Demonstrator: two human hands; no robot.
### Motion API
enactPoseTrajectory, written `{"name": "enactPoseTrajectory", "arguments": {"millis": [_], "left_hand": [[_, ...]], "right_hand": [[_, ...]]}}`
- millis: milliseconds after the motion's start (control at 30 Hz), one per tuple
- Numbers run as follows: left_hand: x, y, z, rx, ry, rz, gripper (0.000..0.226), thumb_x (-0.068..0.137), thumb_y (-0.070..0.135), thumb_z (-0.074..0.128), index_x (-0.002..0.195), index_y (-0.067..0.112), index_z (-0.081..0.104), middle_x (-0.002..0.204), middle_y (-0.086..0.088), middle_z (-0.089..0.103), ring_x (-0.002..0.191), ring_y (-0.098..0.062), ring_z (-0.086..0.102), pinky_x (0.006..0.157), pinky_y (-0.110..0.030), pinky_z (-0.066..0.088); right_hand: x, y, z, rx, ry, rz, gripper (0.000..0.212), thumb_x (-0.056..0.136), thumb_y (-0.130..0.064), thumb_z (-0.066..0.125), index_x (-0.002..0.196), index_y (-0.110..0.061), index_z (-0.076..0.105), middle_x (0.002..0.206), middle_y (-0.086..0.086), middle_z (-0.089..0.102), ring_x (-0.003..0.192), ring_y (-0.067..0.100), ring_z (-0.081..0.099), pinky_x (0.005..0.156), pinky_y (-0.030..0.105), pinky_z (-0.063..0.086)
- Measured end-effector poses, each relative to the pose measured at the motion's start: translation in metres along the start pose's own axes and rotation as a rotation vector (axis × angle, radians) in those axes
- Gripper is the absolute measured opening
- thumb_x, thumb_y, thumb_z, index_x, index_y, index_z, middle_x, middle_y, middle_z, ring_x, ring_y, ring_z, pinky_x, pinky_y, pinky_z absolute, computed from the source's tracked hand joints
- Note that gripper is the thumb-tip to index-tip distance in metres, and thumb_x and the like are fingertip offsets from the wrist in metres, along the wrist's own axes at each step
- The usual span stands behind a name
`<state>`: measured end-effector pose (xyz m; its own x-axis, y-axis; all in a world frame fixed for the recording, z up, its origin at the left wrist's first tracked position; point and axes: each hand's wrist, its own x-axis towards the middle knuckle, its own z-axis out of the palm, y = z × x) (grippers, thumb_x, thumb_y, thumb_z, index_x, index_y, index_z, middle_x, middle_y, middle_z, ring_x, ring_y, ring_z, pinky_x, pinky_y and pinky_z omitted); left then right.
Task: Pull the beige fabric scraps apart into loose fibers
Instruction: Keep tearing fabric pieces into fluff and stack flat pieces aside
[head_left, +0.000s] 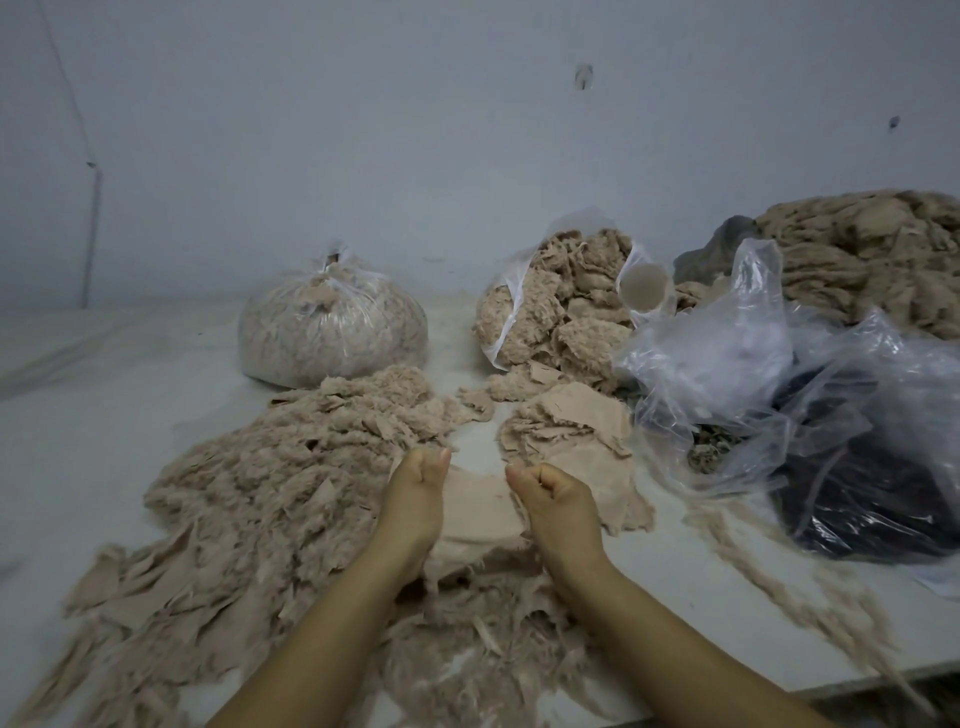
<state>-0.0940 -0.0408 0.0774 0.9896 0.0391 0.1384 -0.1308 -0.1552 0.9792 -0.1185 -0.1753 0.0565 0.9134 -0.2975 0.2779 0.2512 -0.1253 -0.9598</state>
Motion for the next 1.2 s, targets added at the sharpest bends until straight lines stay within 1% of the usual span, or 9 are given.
{"name": "enactPoseTrajectory", "arguments": {"millis": [167, 267, 367, 433, 567, 667, 900, 1033, 1200], "left_hand": [[0.005, 0.005, -0.021, 0.043, 0.03, 0.042, 0.032, 0.1, 0.023, 0.042, 0.07, 0.015, 0.037, 0.063, 0.002, 0.042, 0.057, -0.01, 0.043, 0.053, -0.025, 0.034], [0.009, 0.012, -0.034, 0.054, -0.031, 0.06, 0.029, 0.1, 0.026, 0.043, 0.074, 0.013, 0.038, 0.067, -0.003, 0.035, 0.062, -0.015, 0.033, 0.056, -0.03, 0.028], [0.007, 0.021, -0.03, 0.077, -0.124, 0.1, 0.032, 0.1, 0.026, 0.042, 0.071, 0.014, 0.037, 0.064, 0.0, 0.035, 0.057, -0.011, 0.034, 0.053, -0.026, 0.03], [0.002, 0.027, -0.022, 0.042, -0.161, 0.134, 0.032, 0.1, 0.024, 0.043, 0.069, 0.014, 0.039, 0.056, 0.005, 0.04, 0.046, -0.002, 0.038, 0.044, -0.015, 0.032], [-0.002, 0.035, -0.017, -0.069, -0.172, 0.136, 0.029, 0.1, 0.021, 0.042, 0.073, 0.011, 0.045, 0.047, 0.01, 0.052, 0.043, 0.001, 0.048, 0.041, -0.011, 0.037], [0.004, 0.037, -0.028, 0.007, -0.113, 0.167, 0.031, 0.1, 0.02, 0.041, 0.071, 0.013, 0.04, 0.059, 0.002, 0.043, 0.051, -0.007, 0.04, 0.042, -0.012, 0.033], [0.004, 0.032, -0.021, 0.063, -0.109, 0.192, 0.034, 0.1, 0.019, 0.042, 0.066, 0.015, 0.037, 0.055, 0.008, 0.039, 0.039, 0.006, 0.037, 0.04, -0.01, 0.03], [0.002, 0.031, -0.013, 0.061, -0.253, 0.189, 0.028, 0.099, 0.024, 0.046, 0.074, 0.012, 0.044, 0.063, 0.002, 0.042, 0.056, -0.007, 0.04, 0.052, -0.021, 0.034], [0.009, 0.025, -0.012, 0.056, -0.076, 0.198, 0.031, 0.095, 0.024, 0.053, 0.068, 0.013, 0.045, 0.053, 0.008, 0.044, 0.043, 0.0, 0.04, 0.043, -0.014, 0.035]], "right_hand": [[0.005, 0.005, -0.021, 0.064, -0.085, 0.12, 0.042, 0.086, -0.03, 0.068, 0.047, -0.021, 0.056, 0.042, -0.009, 0.032, 0.038, 0.007, 0.027, 0.039, 0.014, 0.03], [0.005, 0.003, -0.034, -0.068, -0.226, 0.153, 0.05, 0.083, -0.058, 0.051, 0.05, -0.022, 0.062, 0.039, -0.008, 0.04, 0.038, 0.008, 0.036, 0.043, 0.013, 0.034], [0.003, -0.005, -0.028, -0.244, -0.336, 0.154, 0.064, 0.079, -0.075, 0.028, 0.077, -0.027, 0.07, 0.067, -0.006, 0.065, 0.06, 0.006, 0.057, 0.062, 0.019, 0.043], [0.0, -0.012, -0.014, -0.176, -0.418, 0.175, 0.063, 0.076, -0.078, 0.031, 0.098, -0.028, 0.063, 0.087, -0.004, 0.068, 0.065, 0.006, 0.061, 0.058, 0.016, 0.045], [-0.008, -0.018, 0.003, 0.116, -0.54, 0.323, 0.04, 0.08, -0.053, 0.065, 0.085, -0.015, 0.056, 0.054, -0.001, 0.055, 0.041, 0.009, 0.046, 0.038, 0.019, 0.036], [-0.003, -0.017, -0.011, 0.204, -0.51, 0.335, 0.03, 0.088, -0.027, 0.065, 0.068, -0.012, 0.047, 0.043, -0.003, 0.044, 0.035, 0.007, 0.03, 0.035, 0.017, 0.023], [0.004, -0.019, -0.022, 0.07, -0.361, 0.327, 0.052, 0.076, -0.065, 0.052, 0.049, -0.021, 0.055, 0.046, -0.001, 0.045, 0.043, 0.013, 0.037, 0.044, 0.021, 0.031], [0.008, -0.027, -0.009, 0.004, -0.4, 0.187, 0.058, 0.072, -0.072, 0.056, 0.09, -0.017, 0.064, 0.081, -0.003, 0.063, 0.076, 0.013, 0.057, 0.074, 0.031, 0.048], [0.008, -0.028, 0.006, 0.078, -0.34, 0.118, 0.028, 0.089, -0.024, 0.067, 0.07, -0.014, 0.049, 0.067, 0.008, 0.043, 0.065, 0.02, 0.036, 0.061, 0.029, 0.029]]}}
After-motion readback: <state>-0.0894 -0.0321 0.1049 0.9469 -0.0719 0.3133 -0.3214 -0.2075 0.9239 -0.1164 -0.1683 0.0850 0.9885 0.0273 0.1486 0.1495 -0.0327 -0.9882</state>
